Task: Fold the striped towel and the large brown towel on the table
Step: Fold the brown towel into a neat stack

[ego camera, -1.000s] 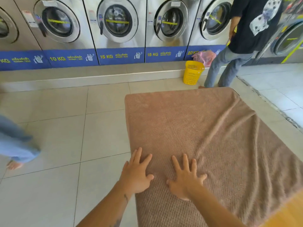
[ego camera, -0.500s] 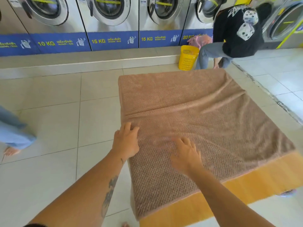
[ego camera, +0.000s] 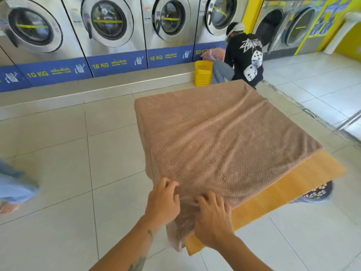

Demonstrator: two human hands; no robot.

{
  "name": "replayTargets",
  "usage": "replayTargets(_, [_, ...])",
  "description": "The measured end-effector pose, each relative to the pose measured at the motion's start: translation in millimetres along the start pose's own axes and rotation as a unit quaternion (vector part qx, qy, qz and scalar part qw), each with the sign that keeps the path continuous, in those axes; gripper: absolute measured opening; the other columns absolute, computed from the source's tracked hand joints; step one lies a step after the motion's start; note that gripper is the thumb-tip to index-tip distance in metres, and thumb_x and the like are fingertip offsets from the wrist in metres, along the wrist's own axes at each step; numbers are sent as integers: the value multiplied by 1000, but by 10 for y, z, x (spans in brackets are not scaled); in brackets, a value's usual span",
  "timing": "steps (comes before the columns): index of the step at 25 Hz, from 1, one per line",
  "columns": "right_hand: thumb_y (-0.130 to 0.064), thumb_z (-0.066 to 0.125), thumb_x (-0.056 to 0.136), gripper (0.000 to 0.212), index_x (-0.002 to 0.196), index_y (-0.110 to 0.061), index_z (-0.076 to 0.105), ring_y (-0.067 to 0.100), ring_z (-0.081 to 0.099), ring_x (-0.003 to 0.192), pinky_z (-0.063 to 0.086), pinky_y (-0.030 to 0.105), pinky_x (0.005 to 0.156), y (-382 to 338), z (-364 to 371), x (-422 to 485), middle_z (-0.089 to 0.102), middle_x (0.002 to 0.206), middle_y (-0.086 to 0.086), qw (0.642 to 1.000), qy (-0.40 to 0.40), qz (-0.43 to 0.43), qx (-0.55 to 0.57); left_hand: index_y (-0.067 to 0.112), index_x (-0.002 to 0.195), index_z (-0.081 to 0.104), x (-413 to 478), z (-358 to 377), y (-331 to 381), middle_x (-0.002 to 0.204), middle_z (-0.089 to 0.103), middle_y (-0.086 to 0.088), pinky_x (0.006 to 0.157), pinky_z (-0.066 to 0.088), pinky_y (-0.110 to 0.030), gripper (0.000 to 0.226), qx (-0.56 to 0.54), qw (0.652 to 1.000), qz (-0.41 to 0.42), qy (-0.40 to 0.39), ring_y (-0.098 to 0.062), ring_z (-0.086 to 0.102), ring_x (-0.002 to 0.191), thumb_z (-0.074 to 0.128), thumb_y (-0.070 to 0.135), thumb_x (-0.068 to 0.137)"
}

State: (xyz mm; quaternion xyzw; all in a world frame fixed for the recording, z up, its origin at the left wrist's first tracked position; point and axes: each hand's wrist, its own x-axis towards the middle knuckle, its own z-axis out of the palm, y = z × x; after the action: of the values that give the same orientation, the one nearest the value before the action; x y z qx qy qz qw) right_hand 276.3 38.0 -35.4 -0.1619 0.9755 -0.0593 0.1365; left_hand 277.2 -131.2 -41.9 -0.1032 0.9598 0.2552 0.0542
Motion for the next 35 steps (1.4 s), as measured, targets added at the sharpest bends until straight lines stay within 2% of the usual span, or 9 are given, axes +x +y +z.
replayTargets(5, [-39, 48, 77, 77, 149, -28, 24, 27, 15, 145, 24, 46, 118, -469, 81, -62, 16, 156, -2, 994, -36, 87, 54, 32, 154, 21, -88, -195, -463, 160, 0, 12, 110, 37, -39, 70, 40, 977, 104, -180, -23, 27, 142, 48, 18, 91])
replayTargets(8, [-31, 45, 85, 74, 154, -27, 20, 25, 7, 150, 17, 44, 122, -694, 95, -189, 9, 163, -1, 989, -36, 120, 75, 29, 152, 30, -138, -333, -759, 157, 18, 2, 110, 39, -40, 63, 21, 971, 94, -218, -26, 37, 138, 46, 19, 91])
replayTargets(12, [-20, 48, 81, 61, 140, -28, 38, 24, 32, 135, 33, 38, 111, -968, 171, -507, 33, 146, -5, 977, 37, 190, 85, 22, 140, 49, -251, -478, -1165, 142, 44, 1, 108, 39, -31, 44, 13, 957, 89, -276, -22, 47, 131, 46, 23, 97])
replayTargets(18, [-9, 49, 73, 72, 141, -29, 38, 21, 36, 129, 45, 35, 102, -1026, 209, -707, 34, 138, -6, 980, -4, 175, 92, 26, 136, 53, -435, -396, -1032, 129, 59, 2, 99, 45, -28, 39, -56, 939, 80, -330, -16, 56, 118, 49, 25, 97])
replayTargets(21, [-5, 48, 76, 64, 137, -25, 47, 21, 42, 127, 51, 34, 97, -974, 193, -725, 40, 137, -6, 984, -14, 143, 101, 26, 136, 51, -548, -312, -769, 117, 58, 8, 85, 43, -22, 39, -111, 931, 71, -340, -12, 55, 107, 50, 25, 97])
replayTargets(24, [2, 44, 77, 63, 132, -26, 54, 20, 51, 121, 51, 34, 93, -827, 124, -741, 51, 130, -7, 976, 11, 153, 155, 26, 136, 50, -578, -172, -619, 114, 57, 9, 85, 43, -22, 41, -111, 931, 57, -342, -11, 56, 105, 55, 28, 95])
replayTargets(27, [1, 46, 78, 61, 132, -26, 54, 22, 53, 120, 50, 35, 94, -589, 34, -753, 53, 130, -6, 969, 27, 178, 170, 23, 116, 57, -584, -52, -390, 102, 62, 10, 84, 50, -26, 27, -133, 937, 24, -321, -12, 61, 96, 60, 33, 91])
replayTargets(30, [-1, 44, 81, 63, 135, -31, 52, 23, 52, 122, 49, 38, 97, -411, -2, -771, 53, 129, -4, 968, 6, 174, 183, 20, 89, 51, -603, 26, -123, 83, 61, 7, 63, 47, -23, 19, -171, 944, -38, -278, -9, 58, 75, 64, 34, 90])
replayTargets(35, [-3, 45, 79, 63, 134, -34, 52, 27, 54, 117, 52, 41, 93, -193, -46, -679, 56, 123, 0, 974, -24, 131, 182, 15, 82, 61, -637, 11, -36, 75, 68, 0, 66, 52, -30, 13, -149, 963, -91, -206, -14, 63, 72, 63, 27, 88])
